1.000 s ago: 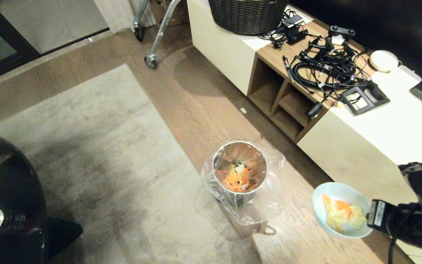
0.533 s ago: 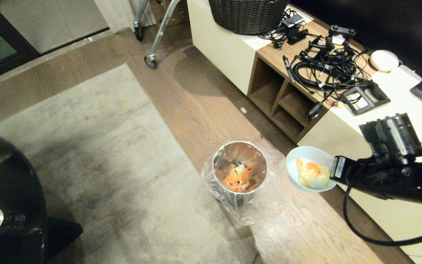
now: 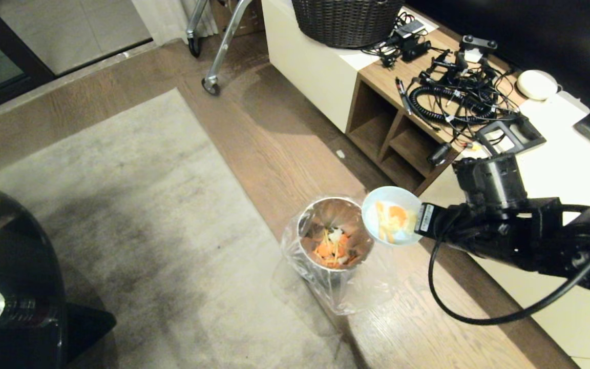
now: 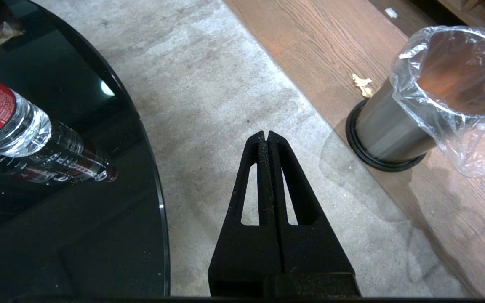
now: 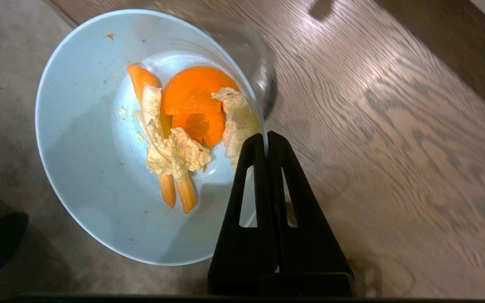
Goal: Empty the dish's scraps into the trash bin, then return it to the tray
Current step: Move the bowl over the trash can
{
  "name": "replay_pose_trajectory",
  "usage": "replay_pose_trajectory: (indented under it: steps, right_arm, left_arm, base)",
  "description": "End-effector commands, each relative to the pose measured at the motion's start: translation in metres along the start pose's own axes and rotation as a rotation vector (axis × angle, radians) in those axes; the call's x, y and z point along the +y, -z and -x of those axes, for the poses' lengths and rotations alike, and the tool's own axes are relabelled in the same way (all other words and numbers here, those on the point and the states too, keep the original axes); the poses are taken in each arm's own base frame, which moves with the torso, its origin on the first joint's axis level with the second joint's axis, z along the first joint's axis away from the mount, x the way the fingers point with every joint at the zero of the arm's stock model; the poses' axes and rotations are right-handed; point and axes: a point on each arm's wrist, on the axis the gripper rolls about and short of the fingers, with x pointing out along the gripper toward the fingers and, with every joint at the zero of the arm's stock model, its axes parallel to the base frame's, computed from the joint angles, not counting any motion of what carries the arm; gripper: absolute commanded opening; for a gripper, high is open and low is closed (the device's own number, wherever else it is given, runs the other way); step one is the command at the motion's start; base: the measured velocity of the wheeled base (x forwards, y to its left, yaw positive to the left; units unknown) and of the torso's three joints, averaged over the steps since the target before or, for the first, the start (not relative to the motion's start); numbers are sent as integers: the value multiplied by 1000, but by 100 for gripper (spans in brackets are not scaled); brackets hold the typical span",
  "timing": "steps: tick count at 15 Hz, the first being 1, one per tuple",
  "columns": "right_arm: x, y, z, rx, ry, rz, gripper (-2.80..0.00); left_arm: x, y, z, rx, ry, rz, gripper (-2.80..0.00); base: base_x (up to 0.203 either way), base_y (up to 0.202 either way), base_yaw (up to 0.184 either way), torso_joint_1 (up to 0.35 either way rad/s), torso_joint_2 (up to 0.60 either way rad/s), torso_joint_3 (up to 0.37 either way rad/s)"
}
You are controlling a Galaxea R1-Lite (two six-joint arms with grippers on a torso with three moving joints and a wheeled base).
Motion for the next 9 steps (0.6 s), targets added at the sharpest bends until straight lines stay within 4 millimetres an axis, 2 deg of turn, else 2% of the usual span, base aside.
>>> replay_pose_trajectory:
  steps: [1,9]
  right_arm:
    - [6,4,-16,-27,-19,36,-280]
    - [18,9,-57,-182,-76,278,-280]
  left_arm:
    - [0,0,0,-1,-1,0,-280]
    - [0,0,0,-1,-1,0,-280]
  base:
    - [0,0,0,0,0,0]
    - [0,0,0,0,0,0]
